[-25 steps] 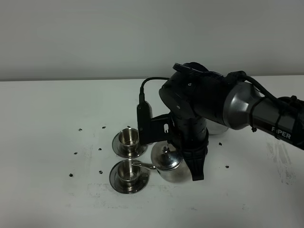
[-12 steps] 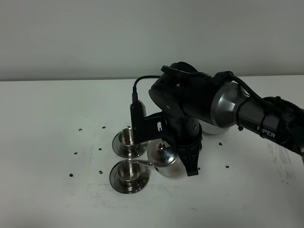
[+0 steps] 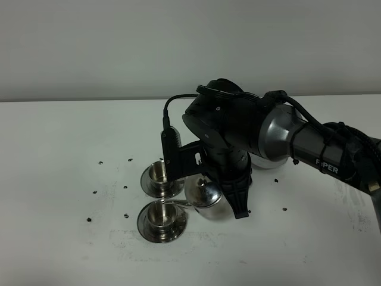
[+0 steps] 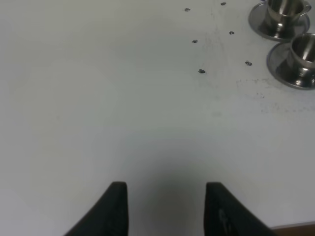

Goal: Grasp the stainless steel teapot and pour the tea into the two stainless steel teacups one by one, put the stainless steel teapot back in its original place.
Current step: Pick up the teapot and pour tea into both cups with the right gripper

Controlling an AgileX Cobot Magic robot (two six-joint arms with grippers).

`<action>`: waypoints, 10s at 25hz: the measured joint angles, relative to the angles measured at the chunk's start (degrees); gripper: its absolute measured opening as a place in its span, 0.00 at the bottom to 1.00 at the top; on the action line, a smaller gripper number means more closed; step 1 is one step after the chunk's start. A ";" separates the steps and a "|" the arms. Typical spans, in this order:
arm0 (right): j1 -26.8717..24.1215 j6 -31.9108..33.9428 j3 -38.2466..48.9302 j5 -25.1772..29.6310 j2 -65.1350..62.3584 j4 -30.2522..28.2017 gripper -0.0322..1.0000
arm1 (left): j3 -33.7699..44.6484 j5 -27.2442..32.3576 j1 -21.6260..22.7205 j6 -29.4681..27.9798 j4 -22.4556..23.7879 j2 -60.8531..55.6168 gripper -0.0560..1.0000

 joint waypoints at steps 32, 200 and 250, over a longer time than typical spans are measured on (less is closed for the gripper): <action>2.22 -1.24 -0.09 0.00 1.04 -5.15 0.21 | 0.00 0.00 0.00 0.06 0.05 0.00 0.42; 7.87 6.31 4.34 -2.97 0.42 -20.14 0.21 | 0.00 0.00 0.00 0.19 2.96 0.00 0.42; 3.74 8.89 5.89 -5.02 -4.31 -5.95 0.21 | 0.00 0.05 0.00 0.24 2.96 0.00 0.42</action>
